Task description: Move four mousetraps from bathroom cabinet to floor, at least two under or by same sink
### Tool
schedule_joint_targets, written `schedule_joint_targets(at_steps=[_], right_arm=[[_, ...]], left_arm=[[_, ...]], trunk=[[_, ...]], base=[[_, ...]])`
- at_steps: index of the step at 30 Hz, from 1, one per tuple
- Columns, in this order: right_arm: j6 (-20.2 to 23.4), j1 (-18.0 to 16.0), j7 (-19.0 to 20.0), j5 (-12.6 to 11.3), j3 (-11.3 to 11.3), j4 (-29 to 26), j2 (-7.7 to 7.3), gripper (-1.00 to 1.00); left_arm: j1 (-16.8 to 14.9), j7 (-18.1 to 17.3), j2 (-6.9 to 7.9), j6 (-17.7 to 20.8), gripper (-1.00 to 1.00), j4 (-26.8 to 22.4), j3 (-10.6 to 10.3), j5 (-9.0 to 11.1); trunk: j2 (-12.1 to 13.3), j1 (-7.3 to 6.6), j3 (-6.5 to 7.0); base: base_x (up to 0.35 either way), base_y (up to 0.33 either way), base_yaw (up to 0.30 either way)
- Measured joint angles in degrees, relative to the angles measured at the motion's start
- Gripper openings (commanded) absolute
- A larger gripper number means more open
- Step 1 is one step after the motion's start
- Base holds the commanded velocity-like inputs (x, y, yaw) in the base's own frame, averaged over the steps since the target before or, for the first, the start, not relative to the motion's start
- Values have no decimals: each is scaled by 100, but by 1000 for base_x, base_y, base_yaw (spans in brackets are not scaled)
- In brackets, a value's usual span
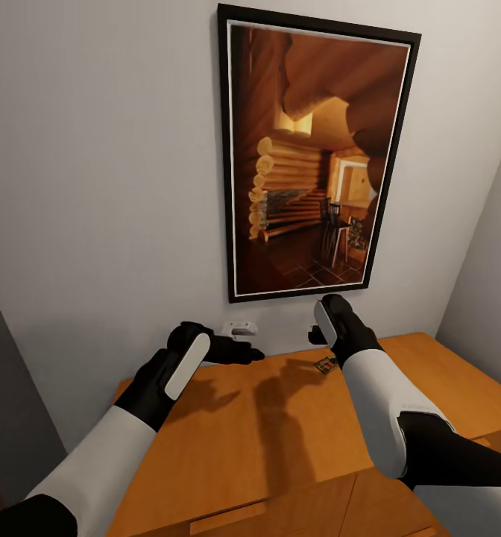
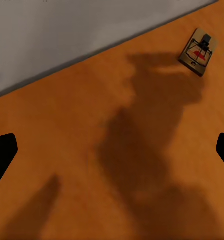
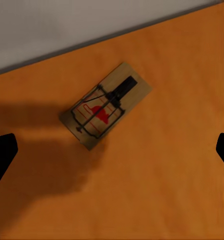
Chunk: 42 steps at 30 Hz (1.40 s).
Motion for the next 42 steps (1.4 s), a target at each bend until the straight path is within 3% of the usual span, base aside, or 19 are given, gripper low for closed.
schedule_joint_targets(at_steps=[6, 26, 42], right_arm=[[0, 0, 0, -11, -8, 2, -83, 100], [0, 0, -9, -18, -1, 45, -121, 100], [0, 0, 0, -22, -1, 47, -123, 100]], left_arm=[[0, 1, 0, -1, 100, -17, -4, -25], [0, 8, 0, -10, 100, -37, -16, -61], [0, 9, -9, -26, 100, -54, -17, -58]], trunk=[[0, 0, 0], [0, 0, 0], [0, 0, 0]], base=[[0, 0, 0], [2, 0, 0], [139, 0, 0]])
